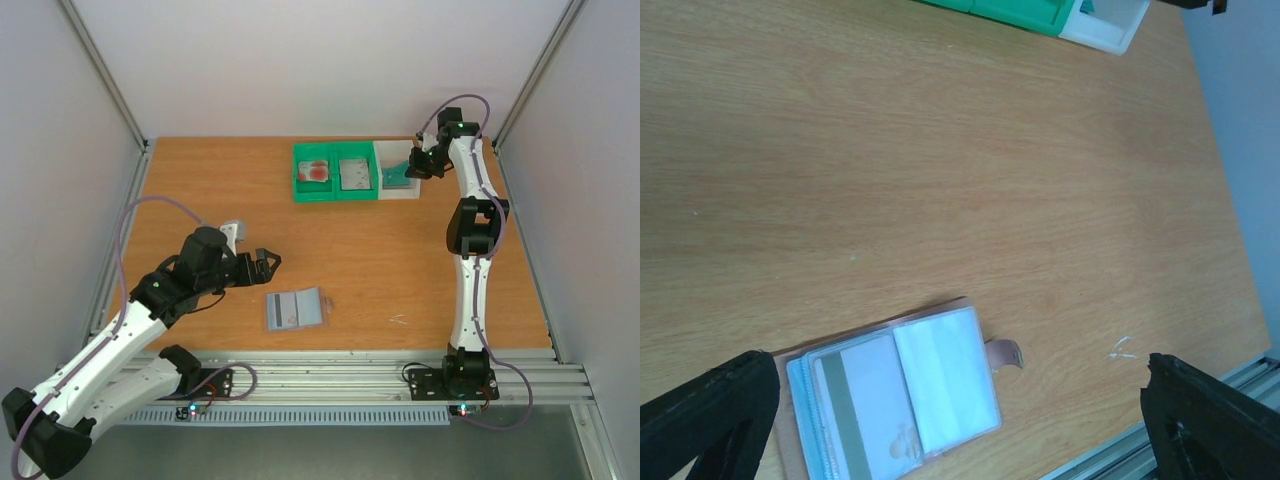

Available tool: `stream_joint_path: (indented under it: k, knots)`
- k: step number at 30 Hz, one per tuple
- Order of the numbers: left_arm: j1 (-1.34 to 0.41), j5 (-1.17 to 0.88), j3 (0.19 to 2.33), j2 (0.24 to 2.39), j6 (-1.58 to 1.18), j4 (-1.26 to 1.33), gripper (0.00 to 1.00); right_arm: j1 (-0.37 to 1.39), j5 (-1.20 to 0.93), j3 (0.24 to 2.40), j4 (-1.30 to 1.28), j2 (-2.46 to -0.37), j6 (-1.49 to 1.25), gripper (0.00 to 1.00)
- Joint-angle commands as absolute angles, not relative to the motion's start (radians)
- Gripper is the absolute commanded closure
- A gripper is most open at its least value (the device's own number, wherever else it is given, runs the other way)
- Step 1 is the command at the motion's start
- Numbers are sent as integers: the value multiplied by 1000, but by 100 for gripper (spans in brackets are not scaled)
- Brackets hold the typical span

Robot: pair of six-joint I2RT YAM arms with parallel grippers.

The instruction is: Take the credit cards out of the card holder

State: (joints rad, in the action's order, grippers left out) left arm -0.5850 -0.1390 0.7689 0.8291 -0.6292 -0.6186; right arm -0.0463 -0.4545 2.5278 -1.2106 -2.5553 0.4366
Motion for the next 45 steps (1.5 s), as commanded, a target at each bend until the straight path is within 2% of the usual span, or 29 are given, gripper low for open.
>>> stream_joint_path:
  k: [1,20,25,33,39,45]
  knots:
    - [-587,-155,721,797,-726,-512,1,-49,-449,2587,-1235,-2589,446,98]
    - [-587,-76,638,754,-774,-511,0,-49,-400,2626,-1196,-2622,417,82]
    - [-587,-39,615,787,-749,-495,1,-49,-403,2644,-1192,-2607,388,78]
    - [-586,-99,628,924,-721,-476,1,-48,-406,2634,-1220,-2536,293,72]
    - [-578,-200,603,1021,-715,-400,7,-24,-443,2523,-1206,-2423,204,72]
    - [-568,-283,621,1132,-705,-364,16,24,-489,2310,-1149,-2273,150,72]
